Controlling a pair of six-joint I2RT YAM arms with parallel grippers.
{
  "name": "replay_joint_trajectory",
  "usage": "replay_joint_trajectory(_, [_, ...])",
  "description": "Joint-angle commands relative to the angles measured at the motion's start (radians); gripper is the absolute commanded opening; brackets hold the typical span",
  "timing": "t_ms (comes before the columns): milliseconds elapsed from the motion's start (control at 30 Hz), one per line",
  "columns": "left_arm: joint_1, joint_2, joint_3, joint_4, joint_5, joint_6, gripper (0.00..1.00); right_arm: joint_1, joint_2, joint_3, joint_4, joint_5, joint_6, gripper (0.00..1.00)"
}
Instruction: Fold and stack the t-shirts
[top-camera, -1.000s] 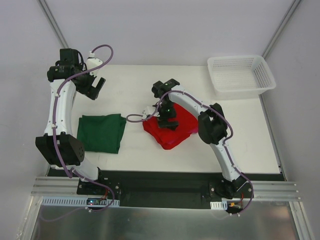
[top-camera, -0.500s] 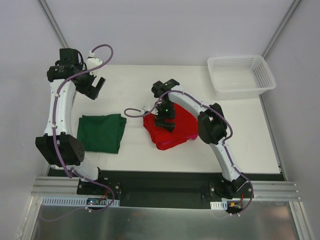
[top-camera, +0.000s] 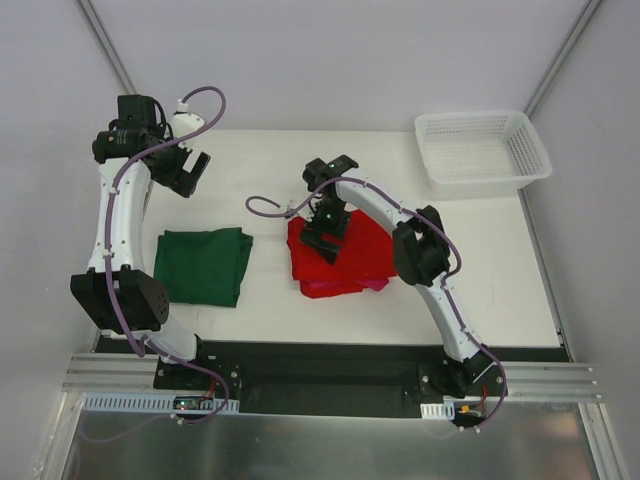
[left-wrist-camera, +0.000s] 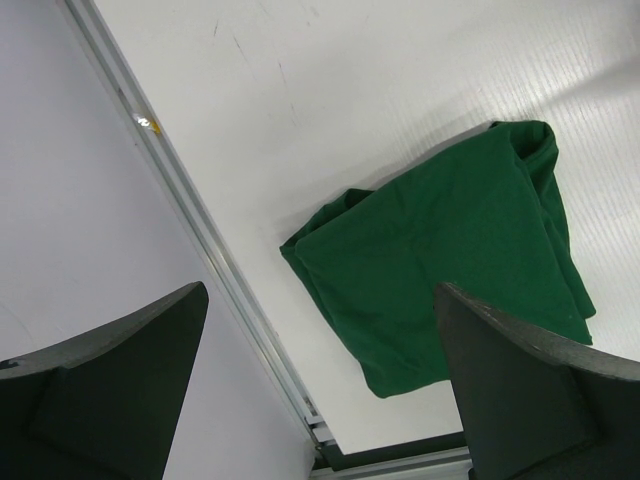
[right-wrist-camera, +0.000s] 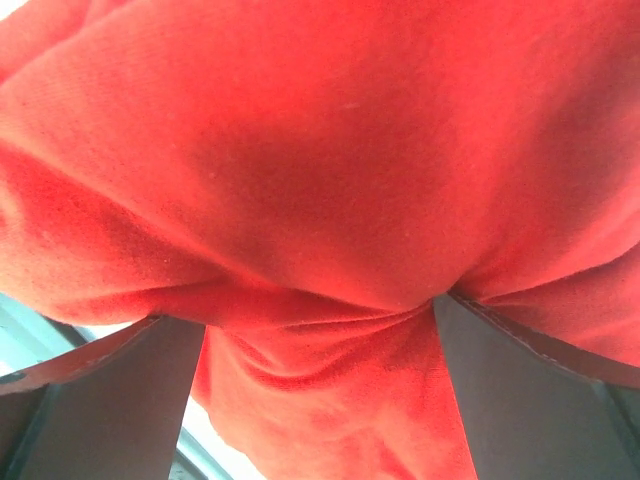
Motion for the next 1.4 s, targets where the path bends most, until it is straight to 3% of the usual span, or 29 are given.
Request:
replay_joint_trajectory(0, [0.011, -0.006, 0.037, 0.001, 0.026, 0.009, 0.96, -0.006, 0.093, 0.045, -0.034, -0.072, 0.103, 1.0])
replay_joint_trajectory(333, [0.012, -0.001, 0.04, 0.0, 0.026, 0.002, 0.96, -0.004, 0.102, 0.051, 0.076, -0.008, 0.093, 1.0])
replay_joint_trajectory(900, [0.011, 0.011, 0.052, -0.002, 0.023, -0.001, 0.96, 0.031, 0.022, -0.006, 0.34, 0.1, -0.112, 1.0])
replay_joint_trajectory(1367, [0.009, 0.019, 0.068, -0.008, 0.026, -0.004, 0.96, 0.047, -0.015, -0.012, 0.512, 0.259, -0.099, 1.0])
